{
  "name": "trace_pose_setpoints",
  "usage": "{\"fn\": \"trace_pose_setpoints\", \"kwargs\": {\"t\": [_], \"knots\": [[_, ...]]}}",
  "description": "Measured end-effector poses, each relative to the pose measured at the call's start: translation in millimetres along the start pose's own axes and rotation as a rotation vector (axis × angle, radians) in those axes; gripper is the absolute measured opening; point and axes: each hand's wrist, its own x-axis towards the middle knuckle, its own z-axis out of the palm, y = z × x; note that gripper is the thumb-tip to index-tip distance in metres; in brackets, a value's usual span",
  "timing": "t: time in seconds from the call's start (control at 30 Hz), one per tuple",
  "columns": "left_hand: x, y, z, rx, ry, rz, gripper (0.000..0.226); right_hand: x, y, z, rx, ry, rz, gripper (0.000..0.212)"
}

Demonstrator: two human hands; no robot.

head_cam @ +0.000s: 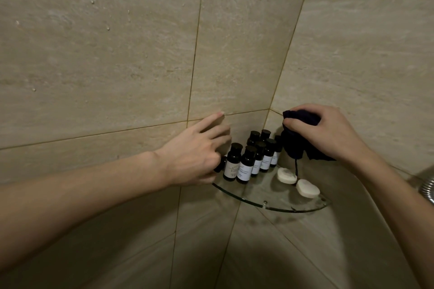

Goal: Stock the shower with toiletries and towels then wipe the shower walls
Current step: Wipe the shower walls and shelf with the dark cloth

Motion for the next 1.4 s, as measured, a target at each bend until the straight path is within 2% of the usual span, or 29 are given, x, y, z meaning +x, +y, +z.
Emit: {"fn": "trace_pose_setpoints", "kwargs": {"t": [0.1,0.33,0.5,0.67,0.83,0.9,1.07,1.27,1.4], "knots": [[2,3,1,-0.025,0.055,0.008,0.032,0,0,0,-0.001,-0.005,-0.004,0.01],[2,6,6,0.022,0.103,-0.009,0.039,0,0,0,0.0,0.004,-0.02,0.012],[9,-25,-12,0.092,0.155,0.058,0.026,0,-1,0,0.026,0.001,-0.026,0.011],[35,-50,-34,0.127,0.066,0.184,0.036,2,-7,2,0.057,-0.002,-0.023,0.01],[62,-56,-46,0.237,-0.221,0.219,0.035,1,-11,4,0.101,-0.003,-0.031,0.007],[65,-58,-46,0.221,-0.227,0.234,0.033,-1,-12,3,0.145,-0.01,-0.033,0.005],[65,-64,-39,0.197,-0.114,0.312,0.031,2,-13,0,0.133,-0.005,-0.064,0.004],[69,-61,-45,0.194,-0.225,0.314,0.044,13,-12,2,0.114,0.004,-0.06,0.006],[88,-66,-54,-0.053,-0.273,0.309,0.033,19,-11,2,0.121,0.031,-0.051,0.007]]}}
